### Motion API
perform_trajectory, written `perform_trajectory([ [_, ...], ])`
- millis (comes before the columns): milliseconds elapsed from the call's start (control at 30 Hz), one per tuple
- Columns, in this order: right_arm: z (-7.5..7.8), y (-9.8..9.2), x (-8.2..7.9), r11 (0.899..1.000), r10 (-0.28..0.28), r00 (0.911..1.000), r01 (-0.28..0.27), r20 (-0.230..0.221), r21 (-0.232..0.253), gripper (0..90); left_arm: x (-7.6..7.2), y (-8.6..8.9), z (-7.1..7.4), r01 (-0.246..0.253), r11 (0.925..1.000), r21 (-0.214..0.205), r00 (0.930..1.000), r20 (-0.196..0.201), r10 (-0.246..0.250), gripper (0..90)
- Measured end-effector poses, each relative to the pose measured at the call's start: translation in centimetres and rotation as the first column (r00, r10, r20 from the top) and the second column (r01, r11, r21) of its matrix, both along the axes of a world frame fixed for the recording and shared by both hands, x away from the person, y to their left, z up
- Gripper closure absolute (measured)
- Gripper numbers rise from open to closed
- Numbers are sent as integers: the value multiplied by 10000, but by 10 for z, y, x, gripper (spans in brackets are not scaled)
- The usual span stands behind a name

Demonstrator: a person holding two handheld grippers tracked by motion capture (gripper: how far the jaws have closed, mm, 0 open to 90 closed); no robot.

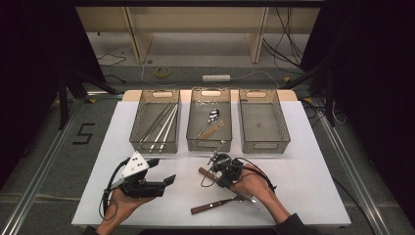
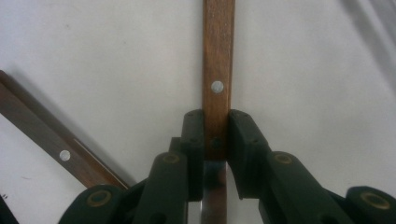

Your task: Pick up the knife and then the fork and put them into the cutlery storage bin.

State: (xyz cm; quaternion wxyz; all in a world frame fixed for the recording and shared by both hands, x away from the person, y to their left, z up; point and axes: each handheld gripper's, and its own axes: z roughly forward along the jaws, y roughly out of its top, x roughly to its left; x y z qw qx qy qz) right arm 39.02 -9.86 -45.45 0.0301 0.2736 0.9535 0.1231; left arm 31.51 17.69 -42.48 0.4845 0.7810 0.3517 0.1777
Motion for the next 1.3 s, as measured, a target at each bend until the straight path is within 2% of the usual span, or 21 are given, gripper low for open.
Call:
perform_trajectory([
  [367, 13, -10, 3, 9985, 24, 9999, -32, 139, 538, 777, 0, 0, 0, -16, 10000, -12, 10000, -10, 16, 197],
  [1033, 37, -33, 13, 9898, -547, 9974, 479, 472, 1342, 776, 1, 0, -1, -23, 10000, -88, 10000, 16, 23, 195],
  [1300, 47, -46, 22, 9838, -855, 9944, 746, 613, 1628, 776, 1, 1, -1, -33, 9999, -139, 10000, -3, 33, 195],
])
